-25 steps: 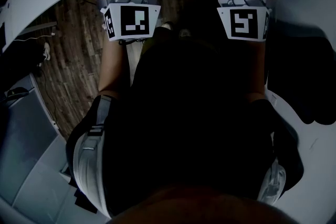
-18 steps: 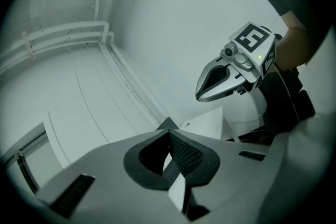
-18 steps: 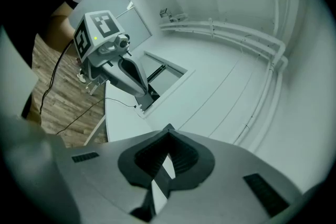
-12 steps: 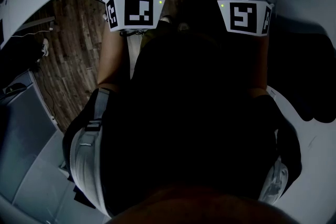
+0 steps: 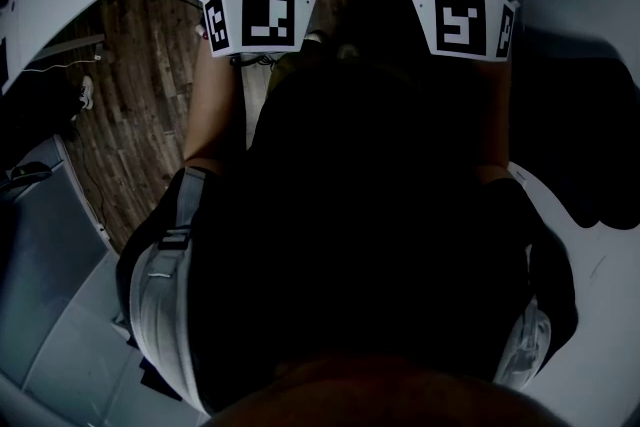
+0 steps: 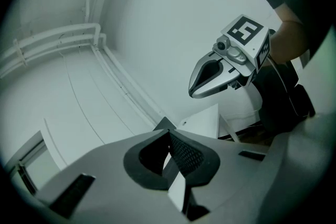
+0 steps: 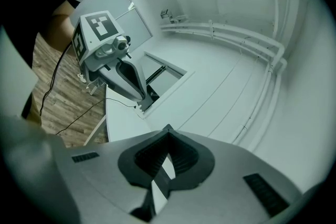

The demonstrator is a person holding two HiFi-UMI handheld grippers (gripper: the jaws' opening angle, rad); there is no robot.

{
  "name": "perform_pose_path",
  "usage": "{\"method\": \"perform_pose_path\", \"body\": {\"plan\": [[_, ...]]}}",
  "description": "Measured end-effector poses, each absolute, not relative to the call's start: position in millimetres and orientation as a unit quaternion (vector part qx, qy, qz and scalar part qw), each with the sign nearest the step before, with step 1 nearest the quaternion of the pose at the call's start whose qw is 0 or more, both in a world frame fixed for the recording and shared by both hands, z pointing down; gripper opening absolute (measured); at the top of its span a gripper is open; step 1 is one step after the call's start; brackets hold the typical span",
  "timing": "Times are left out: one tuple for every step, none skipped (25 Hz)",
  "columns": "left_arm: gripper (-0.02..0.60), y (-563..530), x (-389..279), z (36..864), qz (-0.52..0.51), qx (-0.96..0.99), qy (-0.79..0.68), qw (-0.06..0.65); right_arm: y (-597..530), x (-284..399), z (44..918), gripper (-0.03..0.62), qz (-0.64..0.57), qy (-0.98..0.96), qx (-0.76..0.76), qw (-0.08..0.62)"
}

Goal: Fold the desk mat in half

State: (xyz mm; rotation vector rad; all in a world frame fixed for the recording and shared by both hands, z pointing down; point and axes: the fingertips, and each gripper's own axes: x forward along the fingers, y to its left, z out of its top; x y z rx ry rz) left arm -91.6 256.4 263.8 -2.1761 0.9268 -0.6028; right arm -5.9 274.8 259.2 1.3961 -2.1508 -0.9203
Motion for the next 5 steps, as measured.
{"method": "perform_pose_path", "body": {"plan": [[0.012,257.6,-90.0,263.2,-0.231,-0.838,0.356,0.344,276.1,-4.9,259.2,0.029,-0.330,-0.773,0.501,0.207],[0.012,258.8,-88.4,262.6,-0.229,-0.838,0.356,0.344,277.7,-3.9,259.4,0.028,-0.330,-0.773,0.501,0.207],[0.012,260.0,-86.8,262.2,-0.228,-0.838,0.357,0.344,279.4,-2.9,259.7,0.028,-0.329,-0.774,0.500,0.207],[0.012,261.3,-85.2,261.9,-0.227,-0.839,0.357,0.343,281.0,-1.7,260.1,0.028,-0.329,-0.774,0.500,0.207],[0.012,262.5,-83.6,261.7,-0.225,-0.839,0.357,0.343,282.7,-0.4,260.6,0.029,-0.328,-0.774,0.499,0.207]]}}
